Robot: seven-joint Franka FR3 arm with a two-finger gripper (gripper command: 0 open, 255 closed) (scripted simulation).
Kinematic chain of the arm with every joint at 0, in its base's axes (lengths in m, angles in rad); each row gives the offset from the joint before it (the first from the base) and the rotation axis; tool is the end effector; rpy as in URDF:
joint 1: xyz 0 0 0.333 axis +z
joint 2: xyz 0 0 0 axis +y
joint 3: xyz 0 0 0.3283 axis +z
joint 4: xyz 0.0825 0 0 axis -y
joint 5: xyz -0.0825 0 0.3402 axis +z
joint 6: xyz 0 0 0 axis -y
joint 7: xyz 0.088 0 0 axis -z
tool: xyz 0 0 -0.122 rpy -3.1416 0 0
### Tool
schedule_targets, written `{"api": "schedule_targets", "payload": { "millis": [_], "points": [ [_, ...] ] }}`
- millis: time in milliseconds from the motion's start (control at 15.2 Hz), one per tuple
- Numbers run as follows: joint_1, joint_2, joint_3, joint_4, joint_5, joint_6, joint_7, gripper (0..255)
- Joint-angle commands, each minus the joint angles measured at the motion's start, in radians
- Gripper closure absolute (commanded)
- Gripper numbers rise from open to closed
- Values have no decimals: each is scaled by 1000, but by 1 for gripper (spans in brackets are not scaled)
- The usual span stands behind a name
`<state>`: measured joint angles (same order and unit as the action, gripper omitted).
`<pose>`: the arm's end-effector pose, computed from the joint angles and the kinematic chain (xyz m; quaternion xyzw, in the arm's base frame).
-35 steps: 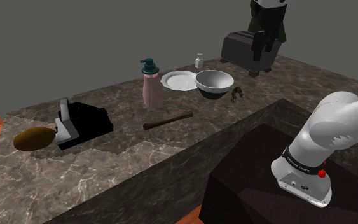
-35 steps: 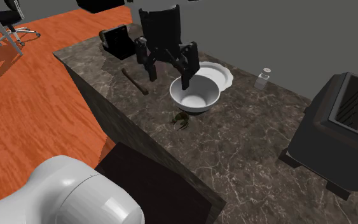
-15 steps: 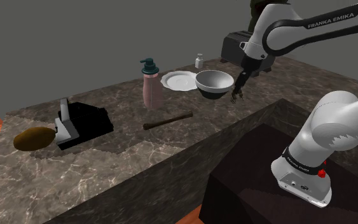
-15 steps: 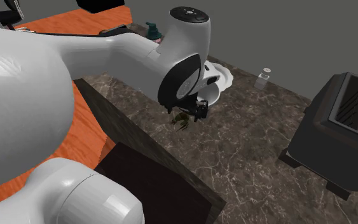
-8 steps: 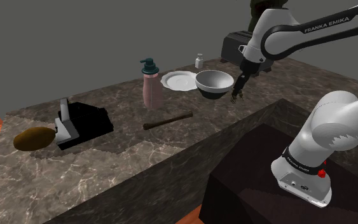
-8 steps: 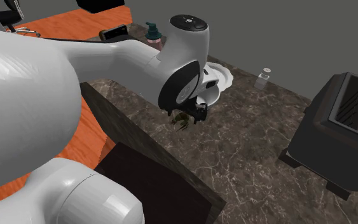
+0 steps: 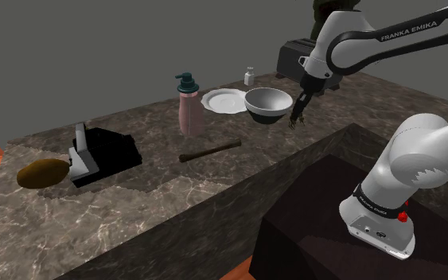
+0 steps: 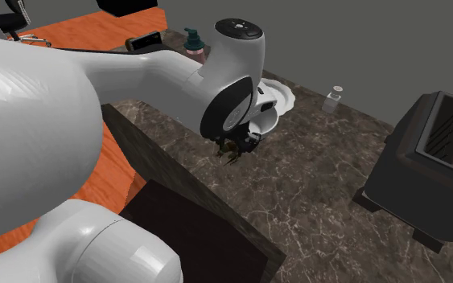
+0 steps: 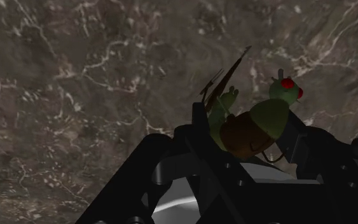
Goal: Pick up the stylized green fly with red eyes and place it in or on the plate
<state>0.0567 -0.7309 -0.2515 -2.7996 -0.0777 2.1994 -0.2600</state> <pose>0.2803 -0.0570 0.4267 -0.9938 -0.0797 -0.0676 0.0381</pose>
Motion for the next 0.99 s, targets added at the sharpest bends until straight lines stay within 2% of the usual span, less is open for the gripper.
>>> {"api": "schedule_targets", "payload": {
  "millis": [0,198,924],
  "points": [
    [0,0,0,0,0,0,0,255],
    [0,0,0,0,0,0,0,255],
    [4,-51,24,120,12,-171,14,255]
  ]
}}
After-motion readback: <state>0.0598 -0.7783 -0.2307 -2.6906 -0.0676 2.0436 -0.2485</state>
